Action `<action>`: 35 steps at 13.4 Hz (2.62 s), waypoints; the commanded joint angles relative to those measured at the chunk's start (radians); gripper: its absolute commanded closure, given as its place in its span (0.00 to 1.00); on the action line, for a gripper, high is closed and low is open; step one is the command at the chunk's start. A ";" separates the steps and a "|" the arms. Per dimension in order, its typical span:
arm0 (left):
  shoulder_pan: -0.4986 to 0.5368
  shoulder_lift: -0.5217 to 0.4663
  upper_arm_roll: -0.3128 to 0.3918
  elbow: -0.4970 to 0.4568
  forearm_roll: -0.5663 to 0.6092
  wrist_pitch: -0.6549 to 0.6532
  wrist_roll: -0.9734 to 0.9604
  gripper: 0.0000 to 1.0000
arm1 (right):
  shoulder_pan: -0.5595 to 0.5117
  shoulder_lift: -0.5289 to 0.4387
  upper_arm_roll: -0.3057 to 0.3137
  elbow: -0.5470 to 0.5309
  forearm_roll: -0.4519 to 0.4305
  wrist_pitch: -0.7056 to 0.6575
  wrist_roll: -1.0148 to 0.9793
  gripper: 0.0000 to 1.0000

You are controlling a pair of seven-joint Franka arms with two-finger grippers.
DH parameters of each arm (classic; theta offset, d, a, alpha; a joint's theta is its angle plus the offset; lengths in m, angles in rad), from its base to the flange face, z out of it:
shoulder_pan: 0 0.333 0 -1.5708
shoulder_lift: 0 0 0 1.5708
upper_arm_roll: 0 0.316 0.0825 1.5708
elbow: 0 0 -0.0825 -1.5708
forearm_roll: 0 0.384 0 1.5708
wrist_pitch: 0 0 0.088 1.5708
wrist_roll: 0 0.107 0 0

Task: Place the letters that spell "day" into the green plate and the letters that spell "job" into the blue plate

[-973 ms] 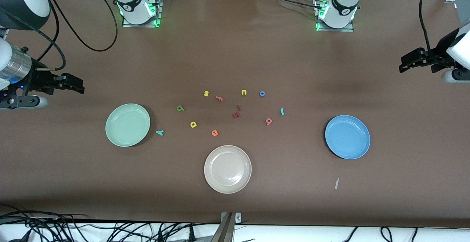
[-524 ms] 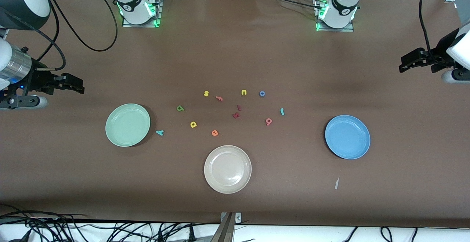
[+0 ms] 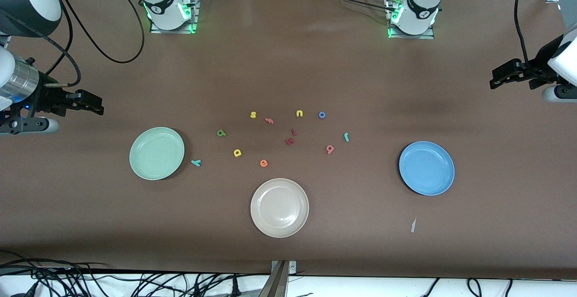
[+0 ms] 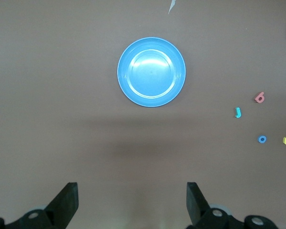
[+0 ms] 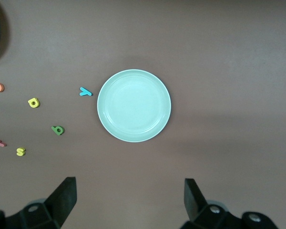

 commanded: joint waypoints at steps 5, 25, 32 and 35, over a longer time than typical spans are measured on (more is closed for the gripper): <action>0.002 -0.007 -0.003 -0.008 0.020 0.008 0.002 0.00 | 0.004 0.004 0.004 0.023 -0.003 -0.004 -0.014 0.00; 0.000 -0.007 -0.003 -0.008 0.022 0.008 0.002 0.00 | 0.004 -0.008 -0.002 0.029 0.016 -0.021 -0.070 0.00; 0.000 -0.007 -0.003 -0.008 0.022 0.008 0.002 0.00 | 0.004 -0.007 -0.001 0.028 0.016 -0.023 -0.072 0.00; 0.000 -0.007 -0.003 -0.008 0.020 0.008 0.002 0.00 | -0.001 -0.007 -0.002 0.028 0.014 -0.023 -0.072 0.00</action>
